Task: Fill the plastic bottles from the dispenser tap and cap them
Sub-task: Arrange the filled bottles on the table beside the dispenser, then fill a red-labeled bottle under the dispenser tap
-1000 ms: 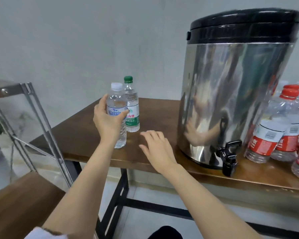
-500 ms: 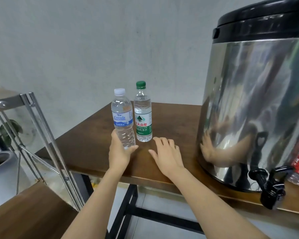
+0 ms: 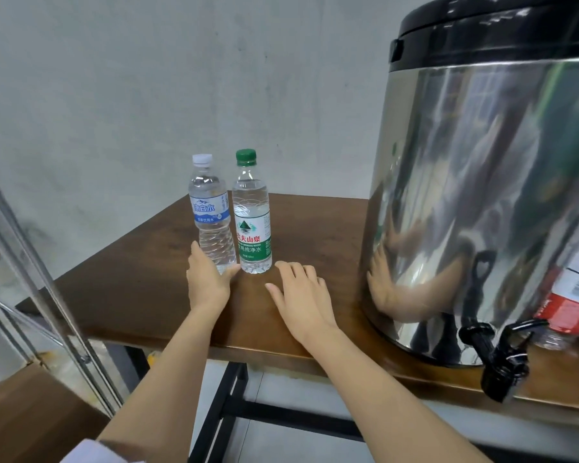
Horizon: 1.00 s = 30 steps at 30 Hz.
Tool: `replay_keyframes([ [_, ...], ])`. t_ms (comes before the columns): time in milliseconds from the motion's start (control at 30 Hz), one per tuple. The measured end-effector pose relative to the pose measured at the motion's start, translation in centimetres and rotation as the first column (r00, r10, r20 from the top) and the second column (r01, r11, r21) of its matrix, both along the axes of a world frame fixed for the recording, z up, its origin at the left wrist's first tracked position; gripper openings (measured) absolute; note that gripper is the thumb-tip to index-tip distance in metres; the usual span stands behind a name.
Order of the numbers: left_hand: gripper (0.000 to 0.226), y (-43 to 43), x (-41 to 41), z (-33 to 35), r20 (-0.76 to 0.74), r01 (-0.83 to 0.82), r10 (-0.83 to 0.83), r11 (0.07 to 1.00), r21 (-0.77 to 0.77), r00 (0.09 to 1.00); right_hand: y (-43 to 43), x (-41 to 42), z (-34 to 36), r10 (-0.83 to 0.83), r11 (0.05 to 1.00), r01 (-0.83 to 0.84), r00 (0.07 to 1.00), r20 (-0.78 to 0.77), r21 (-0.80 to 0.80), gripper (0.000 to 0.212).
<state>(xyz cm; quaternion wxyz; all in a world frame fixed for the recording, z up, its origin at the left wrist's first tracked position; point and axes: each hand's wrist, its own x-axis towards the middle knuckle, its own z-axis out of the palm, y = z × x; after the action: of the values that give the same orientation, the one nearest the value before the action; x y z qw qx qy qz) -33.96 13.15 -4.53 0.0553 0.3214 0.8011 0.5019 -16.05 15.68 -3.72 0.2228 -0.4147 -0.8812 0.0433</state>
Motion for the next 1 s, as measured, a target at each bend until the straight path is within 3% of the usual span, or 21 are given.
replay_keyframes([
  [67, 0.097, -0.8, 1.3, 0.3, 0.003, -0.029, 0.029, 0.999, -0.015, 1.0, -0.3, 0.3, 0.3, -0.003, 1.0, 0.003, 1.0, -0.019, 0.018, 0.046],
  [133, 0.09, -2.0, 3.1, 0.5, 0.012, -0.029, 0.028, 0.999, 0.041, 1.0, -0.9, 0.8, 0.5, 0.01, 0.999, -0.009, 0.999, -0.032, 0.041, 0.045],
  [233, 0.062, -4.3, 6.1, 0.2, -0.002, 0.052, -0.053, 0.986, 0.161, 0.999, -2.3, 2.6, 0.9, 0.042, 0.998, -0.039, 0.998, -0.051, 0.054, 0.046],
  [400, 0.025, -7.9, 12.5, 0.3, -0.14, 0.231, -0.203, 0.949, 0.217, 0.969, -6.2, 8.0, 2.0, 0.103, 0.992, -0.088, 0.979, -0.176, 0.092, 0.047],
  [533, 0.023, -10.3, 17.8, 2.6, -0.273, 0.358, -0.265, 0.848, 0.39, 0.925, -9.9, 13.5, 4.0, 0.222, 0.96, -0.152, 0.925, -0.307, 0.234, 0.043],
  [633, 0.023, -11.8, 22.4, 5.3, -0.321, 0.44, -0.311, 0.741, 0.507, 0.894, -11.8, 18.3, 5.7, 0.253, 0.926, -0.11, 0.89, -0.379, 0.361, 0.038],
  [833, 0.024, -11.7, 33.2, 8.1, -0.393, 0.587, -0.441, 0.517, 0.623, 0.807, -11.1, 29.2, 6.8, 0.062, 0.873, 0.191, 0.869, -0.49, 0.448, 0.032],
  [933, 0.025, -9.6, 38.4, 7.0, -0.433, 0.689, -0.55, 0.44, 0.576, 0.714, -9.8, 34.4, 6.4, -0.114, 0.865, 0.345, 0.842, -0.528, 0.364, 0.031],
  [1000, 0.027, -7.3, 41.0, 5.4, -0.5, 0.761, -0.576, 0.438, 0.479, 0.647, -8.7, 37.2, 6.1, -0.231, 0.854, 0.428, 0.821, -0.522, 0.296, 0.033],
])
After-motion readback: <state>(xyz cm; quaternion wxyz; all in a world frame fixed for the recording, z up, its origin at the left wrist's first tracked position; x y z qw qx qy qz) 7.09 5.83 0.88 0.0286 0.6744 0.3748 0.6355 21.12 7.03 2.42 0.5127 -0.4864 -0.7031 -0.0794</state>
